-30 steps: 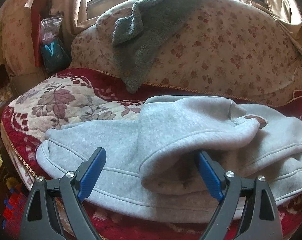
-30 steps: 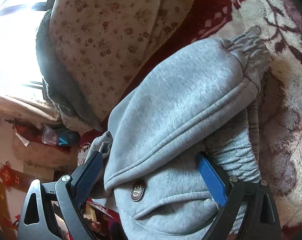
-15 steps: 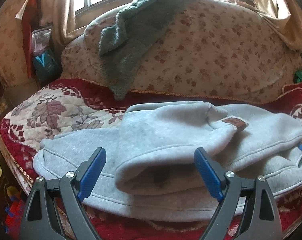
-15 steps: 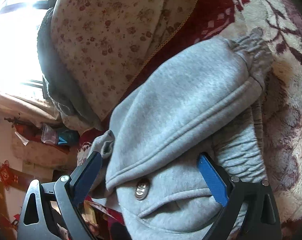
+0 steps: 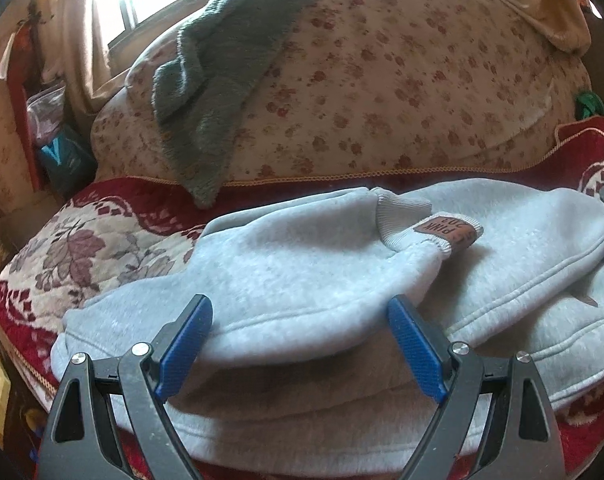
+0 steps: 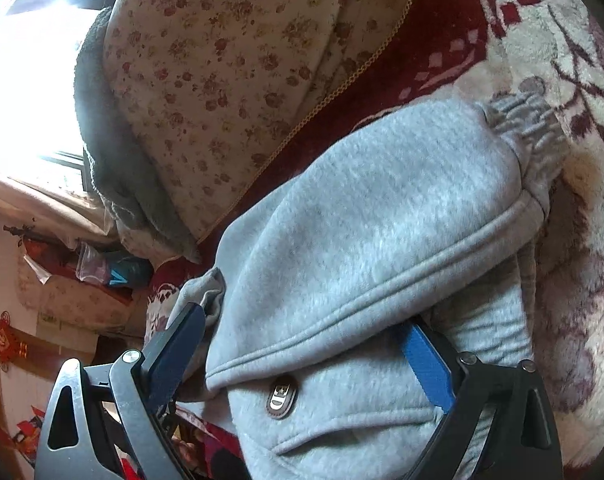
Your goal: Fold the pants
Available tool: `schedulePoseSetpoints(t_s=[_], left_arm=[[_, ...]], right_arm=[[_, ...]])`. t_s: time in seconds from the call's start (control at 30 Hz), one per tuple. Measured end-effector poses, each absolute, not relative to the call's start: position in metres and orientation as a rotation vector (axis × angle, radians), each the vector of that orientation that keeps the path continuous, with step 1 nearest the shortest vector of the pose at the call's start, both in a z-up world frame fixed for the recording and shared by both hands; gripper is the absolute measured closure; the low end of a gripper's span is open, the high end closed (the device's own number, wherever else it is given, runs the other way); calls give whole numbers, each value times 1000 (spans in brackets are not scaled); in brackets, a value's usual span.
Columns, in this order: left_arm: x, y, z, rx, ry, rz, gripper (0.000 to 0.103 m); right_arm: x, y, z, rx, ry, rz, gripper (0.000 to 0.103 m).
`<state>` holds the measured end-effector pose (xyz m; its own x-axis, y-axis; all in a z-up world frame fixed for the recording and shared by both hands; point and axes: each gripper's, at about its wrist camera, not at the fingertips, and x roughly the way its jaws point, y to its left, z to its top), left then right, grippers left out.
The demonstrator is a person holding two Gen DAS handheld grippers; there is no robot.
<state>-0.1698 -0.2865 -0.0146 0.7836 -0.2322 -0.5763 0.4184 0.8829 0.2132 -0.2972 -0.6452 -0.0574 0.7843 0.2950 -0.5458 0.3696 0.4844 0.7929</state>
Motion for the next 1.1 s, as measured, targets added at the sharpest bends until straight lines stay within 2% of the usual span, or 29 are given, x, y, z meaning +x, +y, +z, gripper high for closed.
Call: schedulePoseSetpoints(t_s=[0.03,0.1,0.2,0.43,0.73,0.8,0.83,0.87,0.9,1.0,1.1], left_arm=[[-168,-289,-15,345,570,-363,14],[-165,-294,-14,354,568,-371,14],[-164,-302,-13,374,560,-394,14],[-175,-320,-17,461,551,-503,14],[-145,-333,-33,483,620,-505,14],[-138,-333,-33,432,639,-532,25],[-135,-333,-34,408,656,-552,45],[-131,-333,-35,375,689,-581,70],[-128,-334,-35,351,718,-603,80],[-124,-331,-32,303,730,-623,88],[-119,-320,-21,244,728,-626,92]], right_arm=[[-296,-646,-57,1079,696,-58,12],[-295,-647,-58,1077,689,-64,27],[-293,-651,-64,1098,693,-72,39],[-293,-647,-62,1059,701,-60,39],[-282,-639,-60,984,722,-64,38],[-279,-641,-61,991,710,-50,42],[-278,-643,-62,989,709,-50,48],[-277,-644,-63,988,709,-50,61],[-277,-645,-64,989,708,-50,70],[-279,-648,-67,1005,689,-29,81],[-283,-646,-58,984,670,-14,84]])
